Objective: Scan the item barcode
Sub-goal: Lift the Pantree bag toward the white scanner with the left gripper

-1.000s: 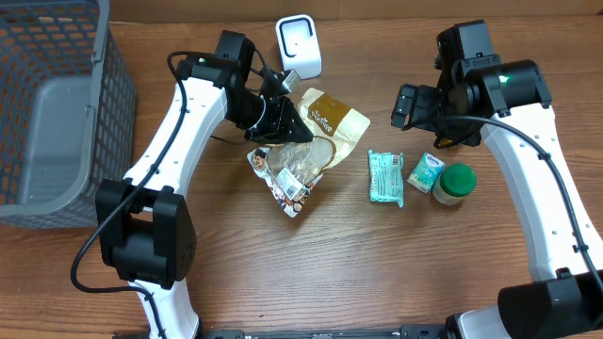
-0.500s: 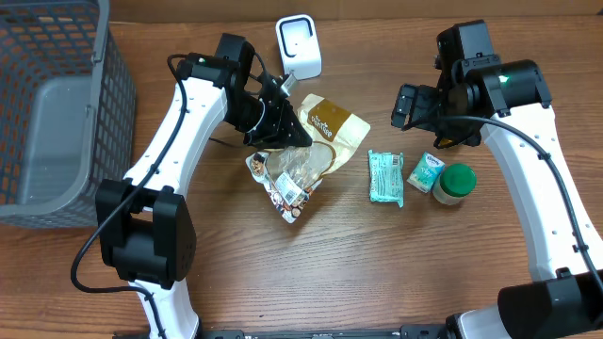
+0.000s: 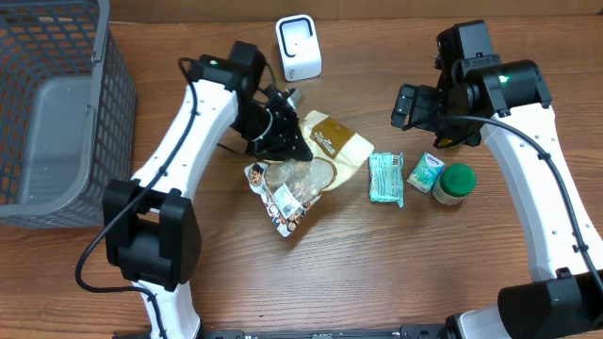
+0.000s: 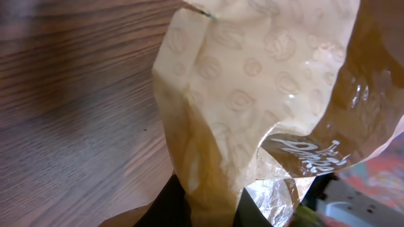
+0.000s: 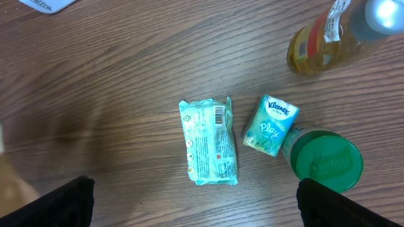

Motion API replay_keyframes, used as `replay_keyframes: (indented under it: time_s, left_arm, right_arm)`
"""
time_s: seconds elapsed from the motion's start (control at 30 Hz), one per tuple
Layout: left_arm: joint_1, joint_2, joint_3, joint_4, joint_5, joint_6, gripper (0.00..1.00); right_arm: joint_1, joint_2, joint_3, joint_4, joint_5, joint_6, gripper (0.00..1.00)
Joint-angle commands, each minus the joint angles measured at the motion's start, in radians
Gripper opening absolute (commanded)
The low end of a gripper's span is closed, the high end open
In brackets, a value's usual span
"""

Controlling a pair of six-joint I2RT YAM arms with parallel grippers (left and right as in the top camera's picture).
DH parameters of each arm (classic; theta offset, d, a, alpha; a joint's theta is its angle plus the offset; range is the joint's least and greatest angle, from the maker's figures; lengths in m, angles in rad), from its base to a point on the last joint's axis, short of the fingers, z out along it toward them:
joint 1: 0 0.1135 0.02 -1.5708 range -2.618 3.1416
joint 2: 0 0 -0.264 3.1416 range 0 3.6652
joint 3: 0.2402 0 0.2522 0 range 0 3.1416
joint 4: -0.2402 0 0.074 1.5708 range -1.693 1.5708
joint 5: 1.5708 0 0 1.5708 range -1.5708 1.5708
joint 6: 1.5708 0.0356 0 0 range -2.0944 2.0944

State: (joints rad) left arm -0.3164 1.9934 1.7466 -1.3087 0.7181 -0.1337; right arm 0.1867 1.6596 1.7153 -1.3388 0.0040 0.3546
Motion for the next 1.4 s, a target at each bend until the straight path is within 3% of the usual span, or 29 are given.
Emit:
replay_keyframes:
  time_s: [0.0, 0.3, 0.47, 0.63, 0.8, 0.97, 1.2, 1.37]
  left_arm:
    - [-0.048, -0.032, 0.023, 0.010, -0.123, -0.060, 0.04]
    - [-0.151, -0.032, 0.023, 0.052, -0.371, -0.235, 0.04]
    - [-0.158, -0.032, 0.051, 0.085, -0.391, -0.279, 0.04]
    - [-0.134, -0.032, 0.230, 0.084, -0.498, -0.335, 0.04]
    - [-0.143, -0.032, 0.470, 0.108, -0.736, -0.339, 0.05]
    - [-0.155, -0.032, 0.545, 0.315, -1.020, -0.334, 0.04]
    - [-0.143, 0.013, 0.531, 0.603, -1.166, -0.320, 0.04]
    - [-0.142, 0.082, 0.530, 0.784, -1.166, -0.108, 0.05]
  right_arm:
    - [0.002, -0.014, 0.006, 0.002, -0.003, -0.004, 1.00]
    - [0.002, -0.014, 0.006, 0.003, -0.003, -0.004, 1.00]
    - [0.002, -0.014, 0.006, 0.003, -0.003, -0.004, 1.00]
    - [0.002, -0.014, 0.006, 0.003, -0.003, -0.004, 1.00]
    - [0.002, -0.014, 0.006, 0.002, -0.003, -0.004, 1.00]
    - [0.002, -0.014, 0.006, 0.003, -0.003, -0.004, 1.00]
    - [0.002, -0.014, 0.006, 0.003, -0.003, -0.004, 1.00]
    - [0.002, -0.014, 0.006, 0.002, -0.003, -0.004, 1.00]
